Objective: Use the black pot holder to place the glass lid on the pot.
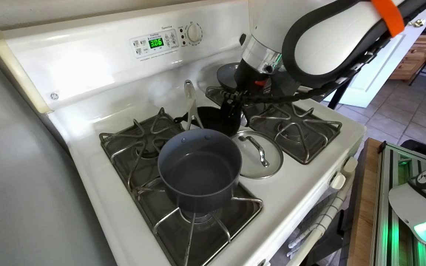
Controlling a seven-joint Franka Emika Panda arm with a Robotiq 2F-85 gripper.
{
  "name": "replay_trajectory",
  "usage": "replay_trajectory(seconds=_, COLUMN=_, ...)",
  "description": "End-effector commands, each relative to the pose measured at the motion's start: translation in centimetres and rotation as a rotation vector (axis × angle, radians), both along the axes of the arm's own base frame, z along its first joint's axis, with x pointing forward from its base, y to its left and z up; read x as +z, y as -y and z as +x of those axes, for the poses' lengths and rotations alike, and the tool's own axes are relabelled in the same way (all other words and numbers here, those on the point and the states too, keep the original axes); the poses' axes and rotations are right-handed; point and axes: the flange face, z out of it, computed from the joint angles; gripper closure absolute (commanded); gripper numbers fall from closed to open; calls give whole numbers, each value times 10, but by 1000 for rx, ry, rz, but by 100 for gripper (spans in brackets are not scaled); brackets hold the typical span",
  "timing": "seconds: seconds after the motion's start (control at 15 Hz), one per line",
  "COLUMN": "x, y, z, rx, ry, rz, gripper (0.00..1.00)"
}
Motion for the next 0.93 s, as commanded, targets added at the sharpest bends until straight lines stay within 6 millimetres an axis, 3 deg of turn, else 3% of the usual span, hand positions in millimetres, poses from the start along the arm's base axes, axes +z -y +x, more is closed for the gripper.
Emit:
replay_trajectory(seconds=0.0, x=8, y=5, z=-31, rx=11, ry=-38, rz=17, gripper=97)
replay_trajectory(seconds=0.47, x=9, y=1, z=-71, rx=46, ry=-80, rz=14, gripper=97)
replay_trajectory(seconds=0.87, x=5, y=-15, z=-92, rx=92, ry=-73, rz=17, gripper=97)
